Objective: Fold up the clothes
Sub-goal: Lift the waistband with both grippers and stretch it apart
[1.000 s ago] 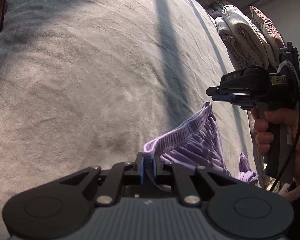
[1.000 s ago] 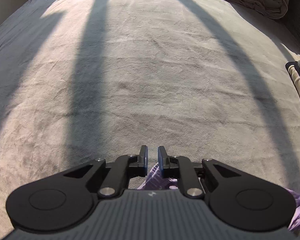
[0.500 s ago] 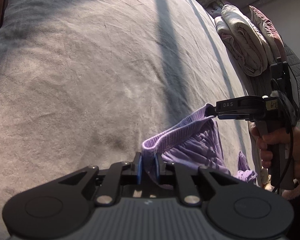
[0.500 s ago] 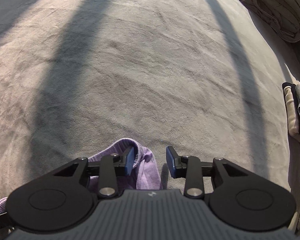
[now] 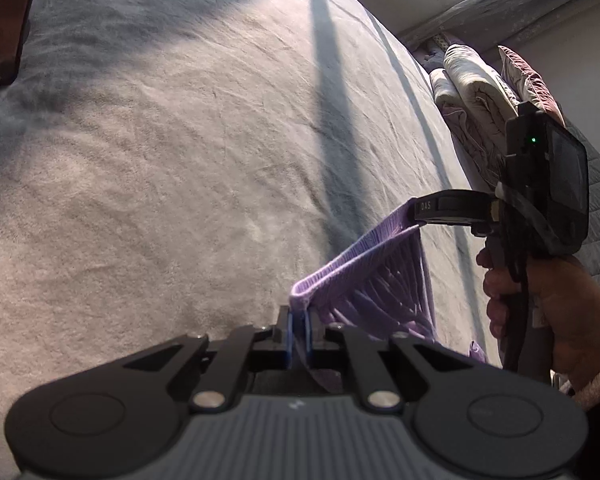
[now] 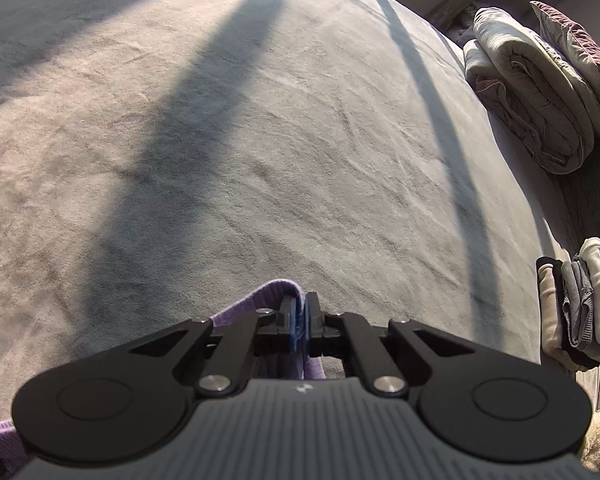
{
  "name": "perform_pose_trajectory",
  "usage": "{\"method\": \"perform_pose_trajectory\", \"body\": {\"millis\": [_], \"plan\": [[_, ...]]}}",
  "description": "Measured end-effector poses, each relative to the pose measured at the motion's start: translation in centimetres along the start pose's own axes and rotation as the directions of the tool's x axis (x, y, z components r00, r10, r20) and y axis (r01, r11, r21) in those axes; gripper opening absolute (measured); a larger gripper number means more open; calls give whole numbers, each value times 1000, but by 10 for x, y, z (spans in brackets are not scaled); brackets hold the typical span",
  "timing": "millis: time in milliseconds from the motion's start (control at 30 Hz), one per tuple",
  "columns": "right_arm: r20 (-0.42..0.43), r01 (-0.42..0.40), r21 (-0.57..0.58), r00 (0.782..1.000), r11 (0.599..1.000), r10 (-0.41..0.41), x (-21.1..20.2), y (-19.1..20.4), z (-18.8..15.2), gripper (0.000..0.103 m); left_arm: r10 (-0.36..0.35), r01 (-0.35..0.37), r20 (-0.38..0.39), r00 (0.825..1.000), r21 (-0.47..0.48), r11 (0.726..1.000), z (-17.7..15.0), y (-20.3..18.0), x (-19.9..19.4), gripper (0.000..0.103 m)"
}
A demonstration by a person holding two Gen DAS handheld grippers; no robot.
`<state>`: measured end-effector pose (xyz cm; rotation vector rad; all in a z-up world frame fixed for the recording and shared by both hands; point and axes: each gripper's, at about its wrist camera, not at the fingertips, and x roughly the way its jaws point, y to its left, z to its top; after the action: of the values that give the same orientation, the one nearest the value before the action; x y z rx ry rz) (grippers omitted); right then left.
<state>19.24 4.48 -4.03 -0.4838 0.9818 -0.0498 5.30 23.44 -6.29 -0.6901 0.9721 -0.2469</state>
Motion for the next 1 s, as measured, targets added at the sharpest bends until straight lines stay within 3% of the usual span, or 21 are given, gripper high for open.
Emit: {"method": "perform_pose_trajectory", "body": {"millis": [167, 500, 667, 833, 933, 1000], "plan": [[129, -22, 11, 991, 1000, 20, -11, 15, 32, 3, 32, -26, 158, 987, -37, 999, 17, 2, -21, 5], [240, -111, -8, 965, 994, 110, -22, 63, 84, 3, 143, -108, 293, 946, -131, 985, 48, 29, -44, 5], [257, -164, -30, 952, 986, 166, -19, 80, 93, 3, 199, -151, 314, 928, -172, 974, 57, 45, -47, 5], [230, -206, -45, 950, 977, 211, -8, 98, 94, 3, 242, -196, 269, 932, -185, 963, 59, 57, -41, 6], [203, -229, -26, 952, 973, 229, -1, 99, 92, 5, 290, -249, 243, 926, -185, 951, 58, 60, -39, 10], [189, -251, -20, 950, 968, 250, 0, 95, 92, 16, 317, -279, 233, 919, -182, 943, 57, 61, -40, 12]]}}
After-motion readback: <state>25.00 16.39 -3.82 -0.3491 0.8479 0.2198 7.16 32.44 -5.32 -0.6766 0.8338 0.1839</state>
